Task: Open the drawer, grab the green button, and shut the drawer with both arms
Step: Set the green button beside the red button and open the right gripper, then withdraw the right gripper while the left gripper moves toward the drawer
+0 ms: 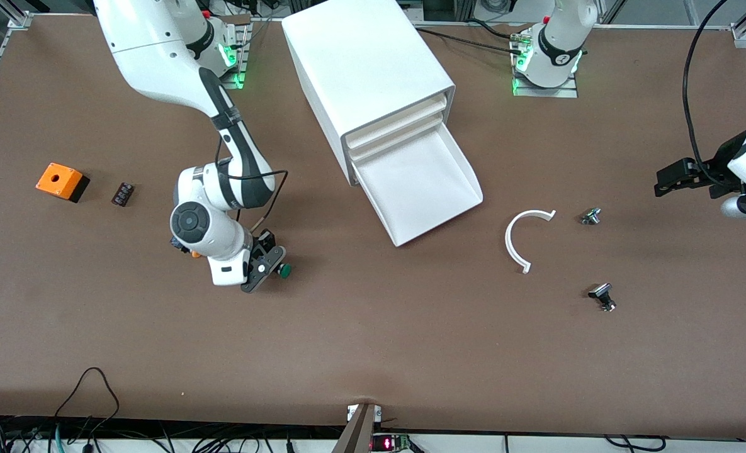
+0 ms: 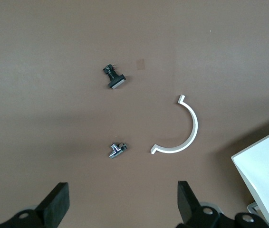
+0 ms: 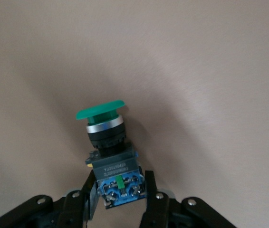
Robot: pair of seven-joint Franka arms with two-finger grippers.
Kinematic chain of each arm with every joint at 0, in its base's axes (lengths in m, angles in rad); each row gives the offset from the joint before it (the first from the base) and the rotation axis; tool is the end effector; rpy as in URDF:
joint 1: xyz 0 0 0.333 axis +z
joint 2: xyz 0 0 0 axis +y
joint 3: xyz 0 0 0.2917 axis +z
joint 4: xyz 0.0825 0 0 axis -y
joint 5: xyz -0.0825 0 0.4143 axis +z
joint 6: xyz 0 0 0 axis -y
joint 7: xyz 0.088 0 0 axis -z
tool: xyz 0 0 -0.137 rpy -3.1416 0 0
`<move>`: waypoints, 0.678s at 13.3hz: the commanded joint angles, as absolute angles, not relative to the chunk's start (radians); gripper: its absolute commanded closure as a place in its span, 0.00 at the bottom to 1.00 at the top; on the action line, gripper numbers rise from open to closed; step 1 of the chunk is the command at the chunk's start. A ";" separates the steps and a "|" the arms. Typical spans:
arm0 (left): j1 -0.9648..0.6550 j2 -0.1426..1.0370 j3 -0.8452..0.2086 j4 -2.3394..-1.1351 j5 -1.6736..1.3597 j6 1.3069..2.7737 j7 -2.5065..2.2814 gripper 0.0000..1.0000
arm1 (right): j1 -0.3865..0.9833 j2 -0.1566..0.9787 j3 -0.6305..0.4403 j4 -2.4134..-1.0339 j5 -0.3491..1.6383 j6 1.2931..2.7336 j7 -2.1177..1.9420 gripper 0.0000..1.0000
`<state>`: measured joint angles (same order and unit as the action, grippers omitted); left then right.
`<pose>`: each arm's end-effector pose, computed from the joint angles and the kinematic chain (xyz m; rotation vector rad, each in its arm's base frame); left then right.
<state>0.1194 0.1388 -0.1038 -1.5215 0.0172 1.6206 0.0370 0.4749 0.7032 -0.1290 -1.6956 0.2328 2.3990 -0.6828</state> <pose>0.6243 0.0153 0.5157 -3.1390 0.0343 0.0612 0.6385 0.2400 0.1193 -2.7716 -1.3189 -0.0348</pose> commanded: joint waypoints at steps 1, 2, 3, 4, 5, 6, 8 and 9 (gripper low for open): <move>0.115 0.159 -0.104 -1.499 0.009 1.611 0.044 0.00 | 0.468 0.646 -0.095 -1.787 0.238 2.464 -0.666 0.31; 0.115 0.169 -0.104 -1.491 0.009 1.611 0.044 0.00 | 0.468 0.629 -0.095 -1.783 0.241 2.459 -0.661 0.00; 0.115 0.182 -0.104 -1.470 0.014 1.611 0.044 0.00 | 0.468 0.603 -0.095 -1.779 0.241 2.427 -0.635 0.00; 0.114 0.195 -0.104 -1.457 0.014 1.611 0.044 0.00 | 0.468 0.572 -0.094 -1.755 0.238 2.360 -0.603 0.00; 0.112 0.199 -0.104 -1.444 0.014 1.611 0.044 0.00 | 0.468 0.548 -0.095 -1.706 0.236 2.271 -0.589 0.00; 0.115 0.202 -0.106 -1.436 0.014 1.611 0.044 0.00 | 0.466 0.525 -0.095 -1.665 0.244 2.190 -0.584 0.00; 0.117 0.215 -0.110 -1.436 0.014 1.612 0.046 0.00 | 0.466 0.448 -0.095 -1.646 0.239 2.113 -0.552 0.00; 0.117 0.216 -0.110 -1.436 0.014 1.612 0.046 0.00 | 0.466 0.411 -0.098 -1.646 0.239 2.082 -0.552 0.00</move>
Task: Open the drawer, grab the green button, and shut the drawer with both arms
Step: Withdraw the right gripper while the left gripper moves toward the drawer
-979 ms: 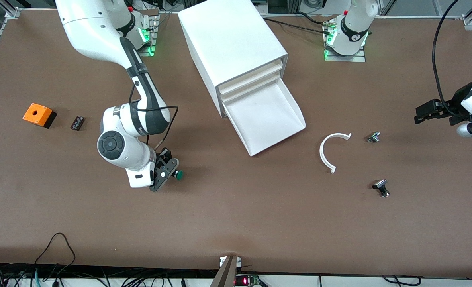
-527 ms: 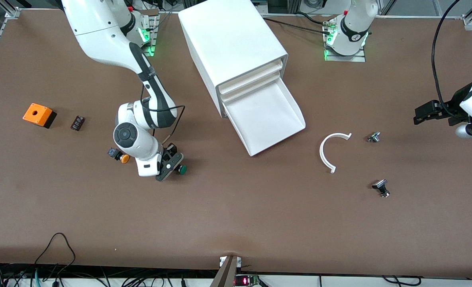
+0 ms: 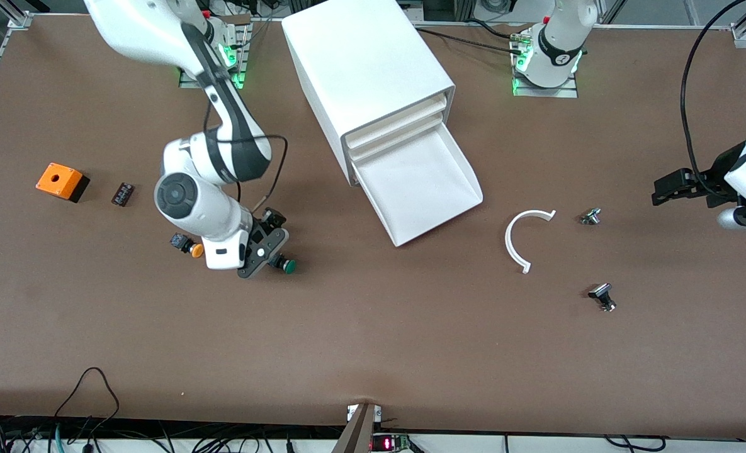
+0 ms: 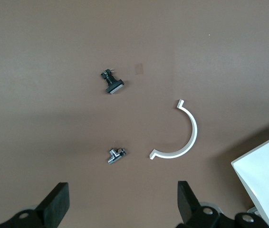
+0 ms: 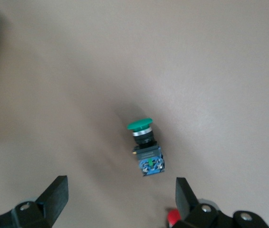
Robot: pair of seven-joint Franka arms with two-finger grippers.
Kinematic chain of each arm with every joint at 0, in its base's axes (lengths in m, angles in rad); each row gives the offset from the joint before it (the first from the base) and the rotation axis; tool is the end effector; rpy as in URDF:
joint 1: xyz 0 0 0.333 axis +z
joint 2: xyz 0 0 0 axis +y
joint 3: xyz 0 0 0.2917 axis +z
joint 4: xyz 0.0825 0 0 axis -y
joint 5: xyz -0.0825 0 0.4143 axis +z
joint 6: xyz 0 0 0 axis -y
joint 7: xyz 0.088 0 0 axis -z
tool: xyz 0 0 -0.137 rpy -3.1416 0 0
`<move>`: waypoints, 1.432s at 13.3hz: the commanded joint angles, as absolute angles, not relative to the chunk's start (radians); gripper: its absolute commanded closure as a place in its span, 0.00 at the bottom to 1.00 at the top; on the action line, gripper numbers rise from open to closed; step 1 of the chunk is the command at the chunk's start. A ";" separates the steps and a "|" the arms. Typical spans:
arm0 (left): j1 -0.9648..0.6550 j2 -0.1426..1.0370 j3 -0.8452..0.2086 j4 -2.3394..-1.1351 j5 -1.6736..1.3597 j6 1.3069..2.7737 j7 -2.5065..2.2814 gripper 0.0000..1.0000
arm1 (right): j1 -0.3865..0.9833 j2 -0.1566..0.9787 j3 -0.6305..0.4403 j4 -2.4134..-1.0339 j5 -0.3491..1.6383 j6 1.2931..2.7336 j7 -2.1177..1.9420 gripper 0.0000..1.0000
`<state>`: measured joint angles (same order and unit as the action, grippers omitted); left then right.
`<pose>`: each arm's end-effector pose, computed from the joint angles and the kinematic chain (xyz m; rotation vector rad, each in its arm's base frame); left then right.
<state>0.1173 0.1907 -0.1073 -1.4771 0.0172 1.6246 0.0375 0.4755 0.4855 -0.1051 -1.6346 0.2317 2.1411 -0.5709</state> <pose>0.6383 0.0134 0.5057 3.1364 -0.0428 -0.0659 0.6423 0.2721 0.2739 -2.7417 -1.2096 -0.0599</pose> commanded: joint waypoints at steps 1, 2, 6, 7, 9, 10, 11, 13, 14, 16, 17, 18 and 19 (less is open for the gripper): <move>0.117 0.213 -0.109 -1.436 0.014 1.612 0.046 0.00 | 0.466 0.385 -0.098 -1.644 0.239 2.048 -0.552 0.00; 0.114 0.213 -0.113 -1.434 0.017 1.611 0.045 0.00 | 0.466 0.356 -0.098 -1.646 0.245 2.031 -0.548 0.00; 0.108 0.284 -0.114 -1.453 0.055 1.654 0.043 0.00 | 0.468 0.264 -0.063 -1.644 0.245 1.955 -0.402 0.00; 0.107 0.285 -0.115 -1.453 0.080 1.652 0.046 0.00 | 0.462 0.252 -0.025 -1.644 0.232 1.938 -0.309 0.00; 0.086 0.287 -0.115 -1.453 0.086 1.648 0.043 0.00 | 0.427 0.244 0.015 -1.644 0.198 1.927 -0.055 0.00; 0.084 0.290 -0.115 -1.457 0.084 1.647 0.040 0.00 | 0.411 0.241 0.027 -1.649 0.180 1.918 0.047 0.00; 0.080 0.299 -0.115 -1.468 0.069 1.649 0.026 0.01 | 0.397 0.230 0.028 -1.651 0.146 1.893 0.127 0.00; 0.072 0.327 -0.132 -1.470 0.028 1.660 -0.036 0.05 | 0.316 0.215 0.028 -1.654 0.107 1.873 0.146 0.00; 0.068 0.339 -0.133 -1.470 -0.007 1.661 -0.108 0.05 | 0.269 0.204 0.028 -1.658 0.106 1.865 0.146 0.00; 0.029 0.351 -0.135 -1.503 -0.032 1.721 -0.237 0.05 | 0.152 0.184 0.028 -1.667 0.104 1.861 0.137 0.00; 0.019 0.353 -0.135 -1.532 -0.052 1.768 -0.280 0.05 | 0.105 0.163 0.029 -1.672 0.083 1.850 0.082 0.00; 0.006 0.359 -0.140 -1.570 -0.073 1.816 -0.308 0.04 | 0.066 0.135 0.028 -1.671 0.063 1.827 -0.008 0.00; 0.002 0.364 -0.158 -1.601 -0.086 1.866 -0.328 0.04 | 0.052 0.100 0.020 -1.671 0.043 1.813 -0.067 0.00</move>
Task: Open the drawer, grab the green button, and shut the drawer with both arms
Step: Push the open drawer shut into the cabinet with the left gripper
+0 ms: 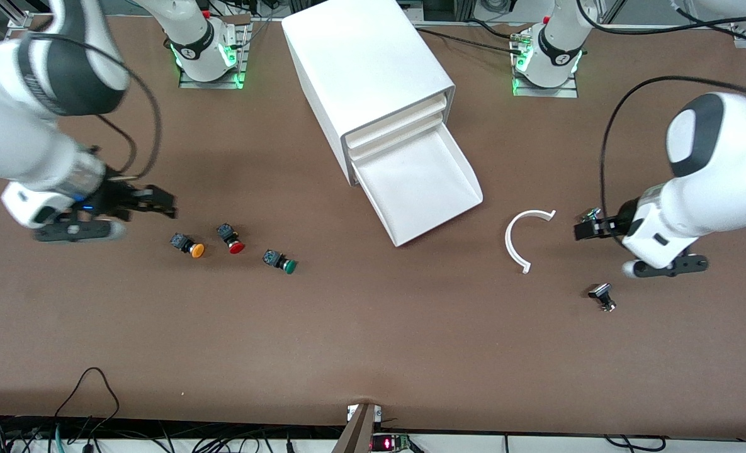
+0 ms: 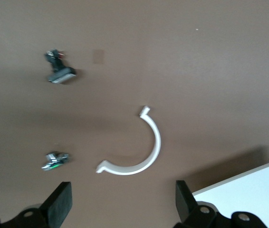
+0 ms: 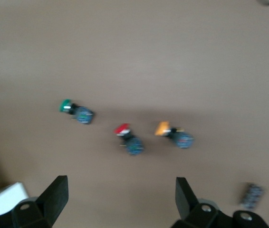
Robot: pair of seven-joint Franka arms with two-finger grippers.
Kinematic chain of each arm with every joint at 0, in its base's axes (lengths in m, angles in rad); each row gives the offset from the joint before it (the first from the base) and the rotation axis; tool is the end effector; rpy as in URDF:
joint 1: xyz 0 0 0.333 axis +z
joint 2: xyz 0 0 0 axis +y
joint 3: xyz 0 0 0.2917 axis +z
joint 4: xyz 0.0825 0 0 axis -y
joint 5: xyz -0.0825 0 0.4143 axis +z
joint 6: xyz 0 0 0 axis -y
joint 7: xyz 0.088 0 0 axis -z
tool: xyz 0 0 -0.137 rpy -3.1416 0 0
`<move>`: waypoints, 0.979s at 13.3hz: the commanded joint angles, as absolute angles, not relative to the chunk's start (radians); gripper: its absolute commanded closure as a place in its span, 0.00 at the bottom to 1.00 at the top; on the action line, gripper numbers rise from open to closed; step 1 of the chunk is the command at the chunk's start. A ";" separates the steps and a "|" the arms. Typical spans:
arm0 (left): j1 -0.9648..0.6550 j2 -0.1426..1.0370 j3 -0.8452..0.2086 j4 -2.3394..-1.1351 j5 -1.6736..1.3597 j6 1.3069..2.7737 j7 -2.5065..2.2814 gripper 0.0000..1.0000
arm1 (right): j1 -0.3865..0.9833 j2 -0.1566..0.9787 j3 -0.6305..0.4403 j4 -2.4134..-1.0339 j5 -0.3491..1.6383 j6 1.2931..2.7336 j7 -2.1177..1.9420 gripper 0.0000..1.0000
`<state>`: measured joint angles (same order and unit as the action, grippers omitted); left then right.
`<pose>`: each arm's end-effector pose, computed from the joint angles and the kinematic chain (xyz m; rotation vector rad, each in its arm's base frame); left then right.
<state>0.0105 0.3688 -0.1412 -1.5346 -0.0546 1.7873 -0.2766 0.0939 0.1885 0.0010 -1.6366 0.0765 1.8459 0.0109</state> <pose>0.6667 -0.0855 0.3745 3.0455 0.2551 -0.2010 0.6446 0.0696 0.4449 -3.0649 -0.0980 -0.0258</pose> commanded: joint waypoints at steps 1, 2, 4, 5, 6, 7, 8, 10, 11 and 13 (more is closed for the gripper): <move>0.002 0.373 -0.176 -1.636 -0.087 1.909 -0.368 0.04 | 0.051 0.086 -0.001 -1.654 0.026 1.757 -0.075 0.00; -0.005 0.380 -0.190 -1.658 -0.087 1.945 -0.430 0.04 | 0.051 0.086 -0.021 -1.614 0.022 1.697 -0.074 0.00; -0.053 0.409 -0.193 -1.675 -0.087 1.979 -0.559 0.04 | 0.051 0.087 -0.054 -1.559 0.020 1.597 -0.061 0.00; -0.080 0.423 -0.193 -1.675 -0.087 1.985 -0.618 0.02 | 0.051 0.086 -0.055 -1.557 0.014 1.586 -0.031 0.00; -0.100 0.440 -0.193 -1.674 -0.087 1.991 -0.671 0.02 | 0.052 0.086 -0.051 -1.552 -0.015 1.586 0.006 0.00; -0.119 0.458 -0.193 -1.675 -0.087 2.012 -0.717 0.02 | 0.054 0.086 -0.045 -1.546 -0.052 1.582 0.027 0.00; -0.139 0.481 -0.193 -1.675 -0.087 2.038 -0.762 0.02 | 0.054 0.083 -0.046 -1.546 -0.054 1.578 0.040 0.00; -0.184 0.534 -0.193 -1.675 -0.087 2.126 -0.837 0.02 | 0.052 0.077 -0.083 -1.545 -0.052 1.565 0.041 0.00; -0.205 0.557 -0.193 -1.675 -0.087 2.166 -0.860 0.02 | 0.052 0.077 -0.106 -1.537 -0.058 1.563 0.026 0.00; -0.236 0.590 -0.192 -1.675 -0.086 2.221 -0.900 0.02 | 0.052 0.075 -0.113 -1.531 -0.049 1.557 0.028 0.00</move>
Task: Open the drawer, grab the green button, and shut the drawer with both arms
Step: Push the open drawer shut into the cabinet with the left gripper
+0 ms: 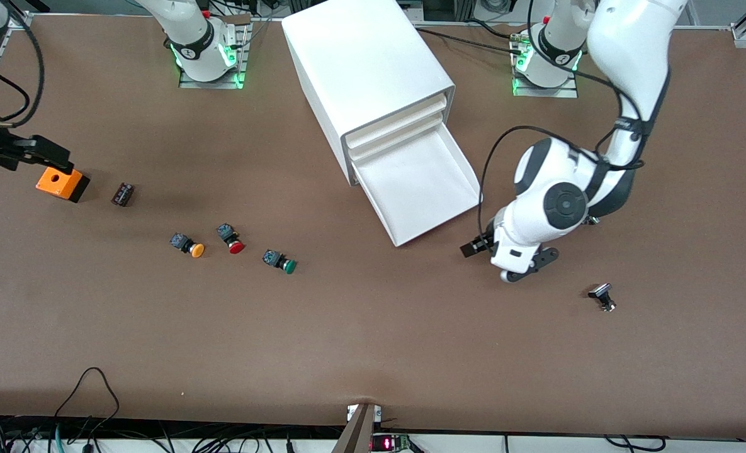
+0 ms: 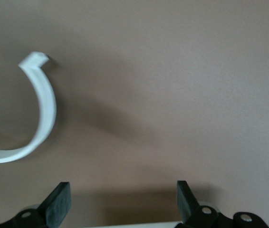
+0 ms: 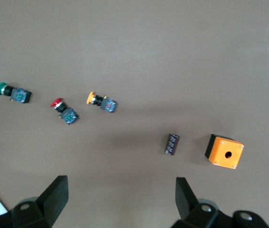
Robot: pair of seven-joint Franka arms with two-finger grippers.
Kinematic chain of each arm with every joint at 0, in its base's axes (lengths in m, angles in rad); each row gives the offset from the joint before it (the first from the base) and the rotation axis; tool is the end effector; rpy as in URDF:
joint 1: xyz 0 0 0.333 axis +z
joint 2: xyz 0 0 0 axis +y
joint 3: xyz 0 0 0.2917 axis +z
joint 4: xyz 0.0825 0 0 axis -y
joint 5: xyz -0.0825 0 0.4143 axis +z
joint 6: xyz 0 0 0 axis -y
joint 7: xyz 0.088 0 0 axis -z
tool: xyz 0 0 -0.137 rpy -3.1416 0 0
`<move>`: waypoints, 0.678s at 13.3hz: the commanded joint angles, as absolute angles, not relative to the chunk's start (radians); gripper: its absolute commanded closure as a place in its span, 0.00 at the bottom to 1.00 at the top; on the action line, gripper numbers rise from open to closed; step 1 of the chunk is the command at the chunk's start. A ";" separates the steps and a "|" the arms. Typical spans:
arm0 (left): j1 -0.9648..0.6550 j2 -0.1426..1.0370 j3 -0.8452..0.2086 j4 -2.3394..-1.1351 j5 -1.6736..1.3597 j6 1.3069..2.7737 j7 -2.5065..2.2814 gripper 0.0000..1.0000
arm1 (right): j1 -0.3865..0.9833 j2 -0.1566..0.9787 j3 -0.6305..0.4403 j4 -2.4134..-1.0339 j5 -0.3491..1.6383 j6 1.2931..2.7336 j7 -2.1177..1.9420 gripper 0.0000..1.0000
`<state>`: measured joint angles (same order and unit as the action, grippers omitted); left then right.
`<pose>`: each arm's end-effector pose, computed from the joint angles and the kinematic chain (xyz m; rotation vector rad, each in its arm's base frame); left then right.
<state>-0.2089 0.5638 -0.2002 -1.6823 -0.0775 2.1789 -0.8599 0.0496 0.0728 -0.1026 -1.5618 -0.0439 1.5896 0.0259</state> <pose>0.6254 -0.2687 0.2058 2.9276 0.7855 -0.2237 0.6028 -0.0363 0.5334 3.0878 -0.1189 -0.0700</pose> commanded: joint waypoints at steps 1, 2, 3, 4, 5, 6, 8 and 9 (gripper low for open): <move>-0.254 0.600 -0.192 -1.677 -0.086 2.229 -0.910 0.02 | 0.052 0.071 -0.114 -1.531 -0.046 1.539 0.043 0.00; -0.264 0.604 -0.190 -1.678 -0.086 2.229 -0.916 0.02 | 0.052 0.055 -0.104 -1.531 -0.045 1.523 0.043 0.00; -0.268 0.604 -0.190 -1.689 -0.086 2.232 -0.916 0.02 | 0.055 0.049 -0.098 -1.532 -0.044 1.514 0.046 0.00; -0.271 0.604 -0.190 -1.703 -0.084 2.244 -0.916 0.02 | 0.058 0.051 -0.098 -1.531 -0.054 1.528 0.041 0.00; -0.273 0.604 -0.190 -1.713 -0.083 2.249 -0.916 0.02 | 0.058 0.055 -0.100 -1.529 -0.049 1.519 0.044 0.00; -0.278 0.604 -0.190 -1.720 -0.083 2.250 -0.916 0.02 | 0.060 0.049 -0.098 -1.534 -0.048 1.528 0.048 0.00; -0.288 0.604 -0.190 -1.739 -0.084 2.250 -0.916 0.02 | 0.058 0.025 -0.106 -1.542 -0.040 1.514 0.048 0.00; -0.294 0.603 -0.192 -1.752 -0.086 2.250 -0.917 0.02 | 0.058 0.014 -0.104 -1.548 -0.041 1.505 0.048 0.00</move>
<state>-0.2746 0.6165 -0.1997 -1.7176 -0.0775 2.2320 -0.9061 0.0564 0.0515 -0.1036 -1.5410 -0.0436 1.5356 0.0348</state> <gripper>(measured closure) 0.013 0.000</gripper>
